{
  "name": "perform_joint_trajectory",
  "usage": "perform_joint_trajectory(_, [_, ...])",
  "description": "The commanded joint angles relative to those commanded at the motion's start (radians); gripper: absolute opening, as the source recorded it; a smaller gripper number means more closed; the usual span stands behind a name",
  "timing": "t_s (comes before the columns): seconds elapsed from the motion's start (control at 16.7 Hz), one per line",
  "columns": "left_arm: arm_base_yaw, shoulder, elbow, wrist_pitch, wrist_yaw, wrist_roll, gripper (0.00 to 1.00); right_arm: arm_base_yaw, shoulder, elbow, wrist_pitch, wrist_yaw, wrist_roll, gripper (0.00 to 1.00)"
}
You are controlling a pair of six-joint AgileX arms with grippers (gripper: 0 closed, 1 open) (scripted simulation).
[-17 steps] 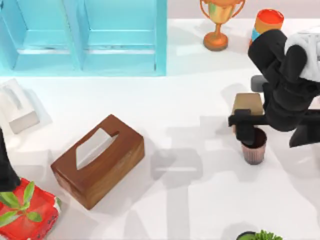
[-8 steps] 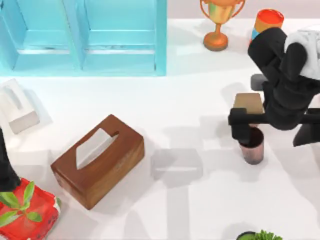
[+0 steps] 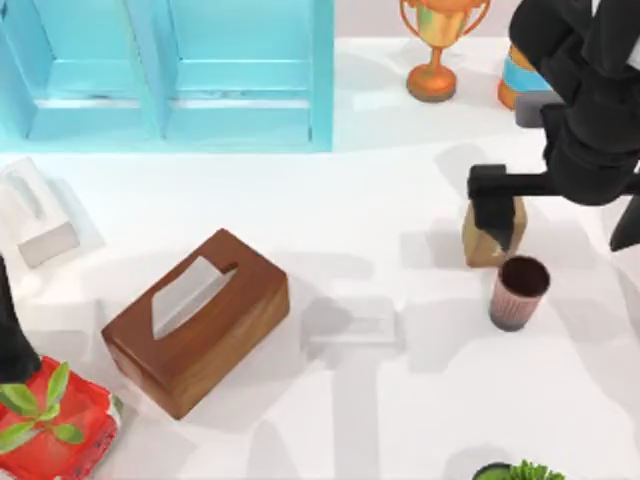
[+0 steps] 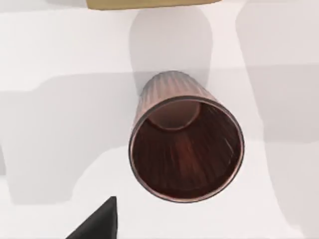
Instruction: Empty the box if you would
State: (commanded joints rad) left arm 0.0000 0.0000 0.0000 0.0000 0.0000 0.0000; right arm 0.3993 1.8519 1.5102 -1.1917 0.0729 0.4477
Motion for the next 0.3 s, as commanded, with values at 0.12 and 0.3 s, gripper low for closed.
perform_joint_trajectory(0.12, [0.000,0.000,0.000,0.000,0.000,0.000,1.00,-0.002,-0.019,0.049,-0.056,-0.001,-0.002,1.00])
perform_joint_trajectory(0.3, [0.000,0.000,0.000,0.000,0.000,0.000,1.00,-0.003,-0.030,0.074,-0.081,-0.002,-0.002,1.00])
